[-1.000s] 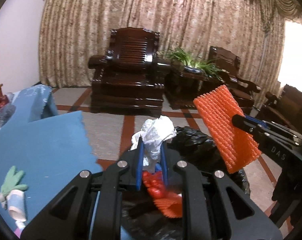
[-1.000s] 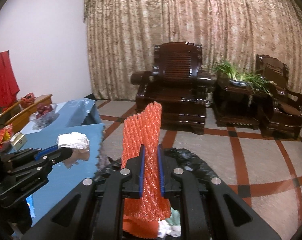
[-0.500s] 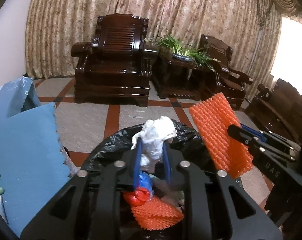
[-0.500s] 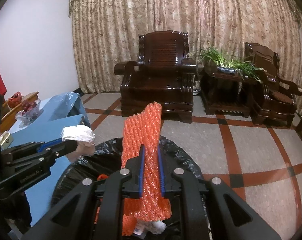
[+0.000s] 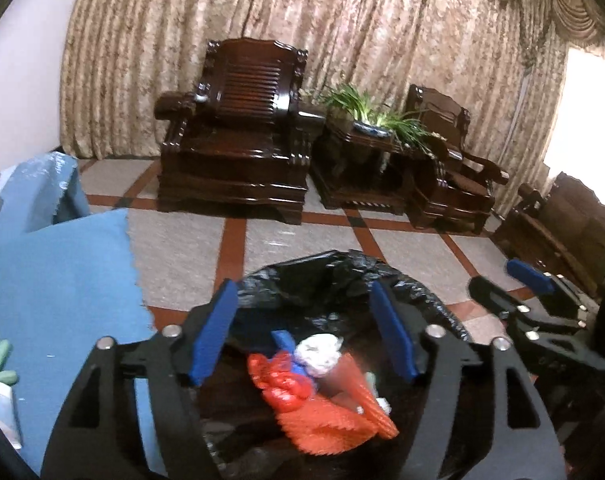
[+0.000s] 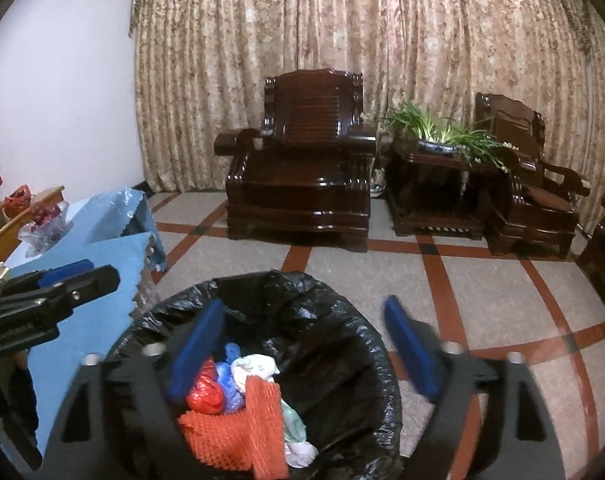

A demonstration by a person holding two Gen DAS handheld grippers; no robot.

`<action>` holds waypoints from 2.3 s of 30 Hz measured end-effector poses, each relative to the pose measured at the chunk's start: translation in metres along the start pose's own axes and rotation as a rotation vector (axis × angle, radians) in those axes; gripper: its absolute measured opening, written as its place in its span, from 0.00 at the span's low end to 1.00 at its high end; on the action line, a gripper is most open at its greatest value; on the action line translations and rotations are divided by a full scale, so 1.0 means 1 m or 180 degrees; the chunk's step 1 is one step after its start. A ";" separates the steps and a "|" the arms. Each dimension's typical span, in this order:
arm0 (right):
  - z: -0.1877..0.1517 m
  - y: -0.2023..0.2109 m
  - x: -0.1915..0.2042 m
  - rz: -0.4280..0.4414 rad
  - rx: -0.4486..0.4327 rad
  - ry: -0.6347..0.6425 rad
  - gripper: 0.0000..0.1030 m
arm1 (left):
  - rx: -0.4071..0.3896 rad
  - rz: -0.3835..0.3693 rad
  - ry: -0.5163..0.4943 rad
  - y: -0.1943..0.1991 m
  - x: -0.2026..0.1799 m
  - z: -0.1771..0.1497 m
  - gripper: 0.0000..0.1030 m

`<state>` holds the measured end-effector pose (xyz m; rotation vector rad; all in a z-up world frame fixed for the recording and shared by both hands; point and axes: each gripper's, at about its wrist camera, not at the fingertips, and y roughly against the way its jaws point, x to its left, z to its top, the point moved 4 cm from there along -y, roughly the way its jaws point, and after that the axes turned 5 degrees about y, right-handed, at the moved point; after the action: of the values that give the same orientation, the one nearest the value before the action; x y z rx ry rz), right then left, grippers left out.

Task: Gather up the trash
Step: 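Move both open tools back over the table toward the blue tube, then close the right tool on the blue tube and lift it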

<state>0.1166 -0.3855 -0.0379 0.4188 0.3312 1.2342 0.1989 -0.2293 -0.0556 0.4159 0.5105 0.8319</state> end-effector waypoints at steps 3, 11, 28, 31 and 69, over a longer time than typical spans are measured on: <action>0.003 0.008 0.009 0.0061 -0.0073 0.0007 0.93 | -0.0082 0.0111 0.0036 0.021 0.017 0.000 0.78; 0.007 0.024 0.058 0.0364 -0.0160 0.0056 0.94 | -0.0207 0.0479 0.0230 0.083 0.073 -0.012 0.83; -0.010 0.035 0.209 0.1157 -0.0069 0.0464 0.94 | -0.0347 0.1432 0.0624 0.207 0.199 -0.060 0.84; -0.017 0.036 0.234 0.1270 -0.0046 0.0525 0.94 | -0.0332 0.1578 0.0700 0.223 0.219 -0.071 0.84; -0.155 0.008 0.420 0.1959 0.0826 0.1502 0.80 | 0.0070 0.2091 0.1256 0.260 0.330 -0.174 0.77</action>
<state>0.1639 0.0369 -0.1776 0.4657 0.8130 1.9062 0.1328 0.2120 -0.1427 0.4474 0.7635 1.5612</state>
